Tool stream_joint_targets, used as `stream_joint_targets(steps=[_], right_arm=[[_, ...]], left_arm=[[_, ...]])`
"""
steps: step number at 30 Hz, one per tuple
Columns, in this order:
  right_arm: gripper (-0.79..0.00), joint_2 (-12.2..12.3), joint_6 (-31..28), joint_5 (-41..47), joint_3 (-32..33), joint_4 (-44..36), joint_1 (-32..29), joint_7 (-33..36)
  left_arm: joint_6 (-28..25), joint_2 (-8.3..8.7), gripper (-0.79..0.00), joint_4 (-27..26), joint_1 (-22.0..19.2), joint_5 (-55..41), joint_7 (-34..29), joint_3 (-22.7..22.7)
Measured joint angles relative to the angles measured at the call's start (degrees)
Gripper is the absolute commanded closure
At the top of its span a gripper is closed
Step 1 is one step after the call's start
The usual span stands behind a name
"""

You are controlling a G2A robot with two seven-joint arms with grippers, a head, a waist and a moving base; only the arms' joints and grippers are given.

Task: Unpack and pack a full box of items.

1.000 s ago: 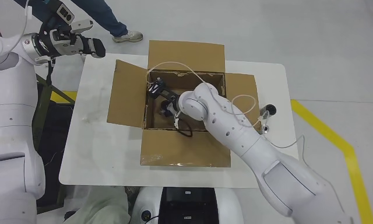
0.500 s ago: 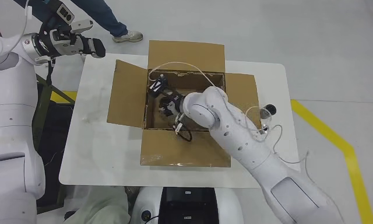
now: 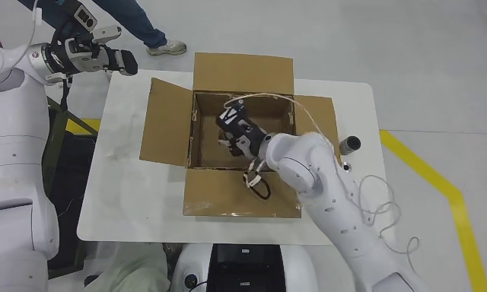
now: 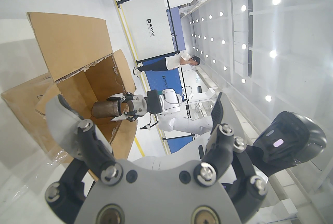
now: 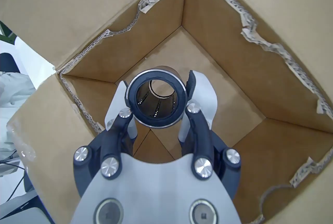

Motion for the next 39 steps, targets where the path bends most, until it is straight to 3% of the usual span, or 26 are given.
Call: stream_joint_targets(steps=[15, 39], right_arm=[[0.000, 2.9, -0.3, -3.3, 9.2, -15.0, -14.2, -4.4], [0.000, 3.3, -0.1, -3.5, 9.5, -15.9, -15.2, -5.0]], left_arm=[[0.0, 0.00, -0.785, 0.0, 0.0, 0.0, 0.0, 0.0], [0.0, 0.00, -0.785, 0.0, 0.0, 0.0, 0.0, 0.0]])
